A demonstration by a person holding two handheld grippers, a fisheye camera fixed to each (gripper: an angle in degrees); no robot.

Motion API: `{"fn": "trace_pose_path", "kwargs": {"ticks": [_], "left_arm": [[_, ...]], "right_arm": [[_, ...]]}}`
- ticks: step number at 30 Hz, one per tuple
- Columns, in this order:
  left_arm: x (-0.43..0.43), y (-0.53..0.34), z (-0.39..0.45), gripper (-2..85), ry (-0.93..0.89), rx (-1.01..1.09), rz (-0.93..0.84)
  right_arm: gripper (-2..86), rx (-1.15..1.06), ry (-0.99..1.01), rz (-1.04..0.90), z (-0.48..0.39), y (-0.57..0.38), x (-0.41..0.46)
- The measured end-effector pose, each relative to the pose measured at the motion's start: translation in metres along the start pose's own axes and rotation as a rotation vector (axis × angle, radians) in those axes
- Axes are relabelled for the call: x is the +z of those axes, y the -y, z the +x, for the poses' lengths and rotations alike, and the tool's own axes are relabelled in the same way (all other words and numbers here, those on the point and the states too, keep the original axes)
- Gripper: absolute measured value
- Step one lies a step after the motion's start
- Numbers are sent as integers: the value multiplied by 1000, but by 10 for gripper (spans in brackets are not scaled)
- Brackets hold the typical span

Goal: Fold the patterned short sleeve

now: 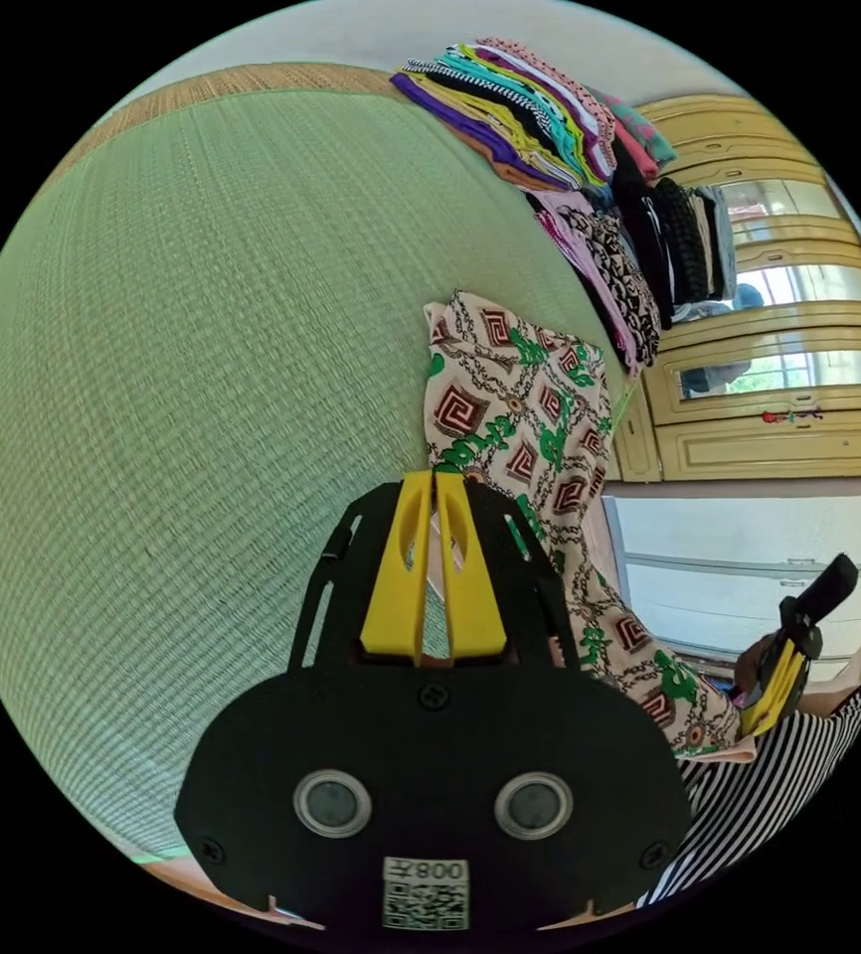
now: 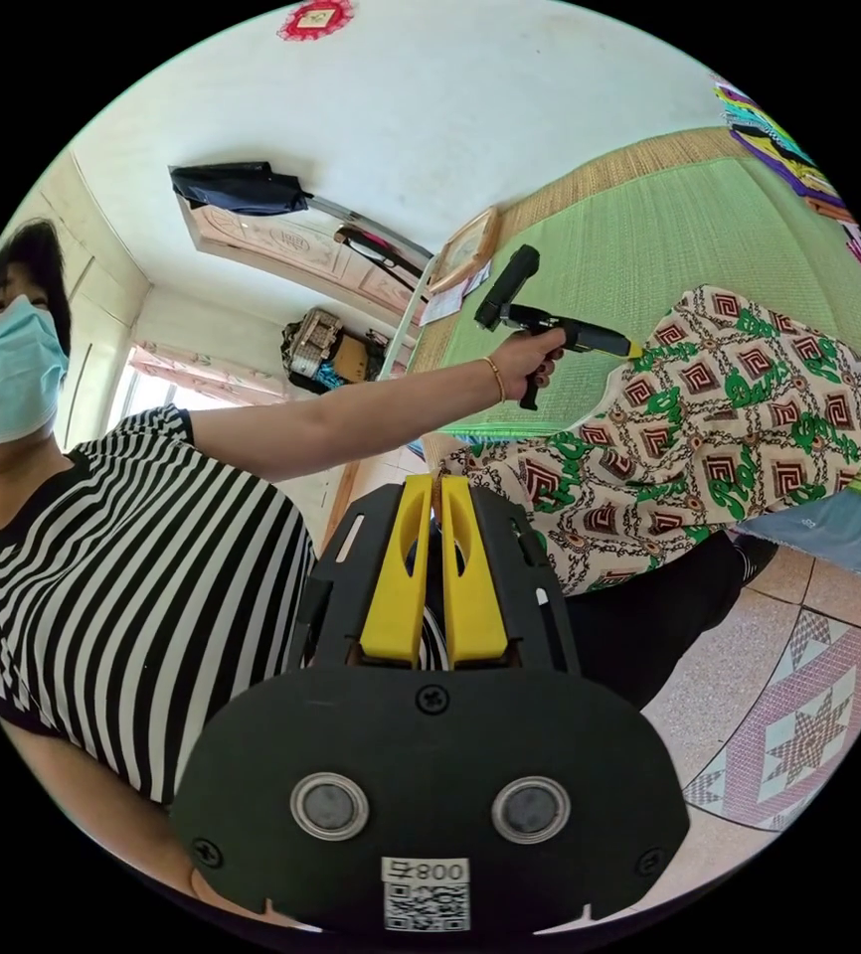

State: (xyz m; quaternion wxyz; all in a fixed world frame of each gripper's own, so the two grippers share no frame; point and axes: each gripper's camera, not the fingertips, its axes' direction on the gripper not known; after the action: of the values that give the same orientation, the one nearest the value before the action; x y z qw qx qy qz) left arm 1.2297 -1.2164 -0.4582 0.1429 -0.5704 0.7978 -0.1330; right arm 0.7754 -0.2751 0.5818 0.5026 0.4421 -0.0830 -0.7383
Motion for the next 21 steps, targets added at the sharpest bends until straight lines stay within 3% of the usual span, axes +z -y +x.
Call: {"fn": "trace_pose_path", "kwargs": {"ticks": [5,10,21], "left_arm": [[-42,-82,-44,4,-179,-39,127],[-129,-212,-90,2,-398,-61,367],[-299,-494,-144,1,-555,1,873]], "right_arm": [[12,-28,-21,22,-6,-24,-20],[12,-63,-43,94,-19,-53,-52],[11,-266,-115,358,-85,-126,-141]]}}
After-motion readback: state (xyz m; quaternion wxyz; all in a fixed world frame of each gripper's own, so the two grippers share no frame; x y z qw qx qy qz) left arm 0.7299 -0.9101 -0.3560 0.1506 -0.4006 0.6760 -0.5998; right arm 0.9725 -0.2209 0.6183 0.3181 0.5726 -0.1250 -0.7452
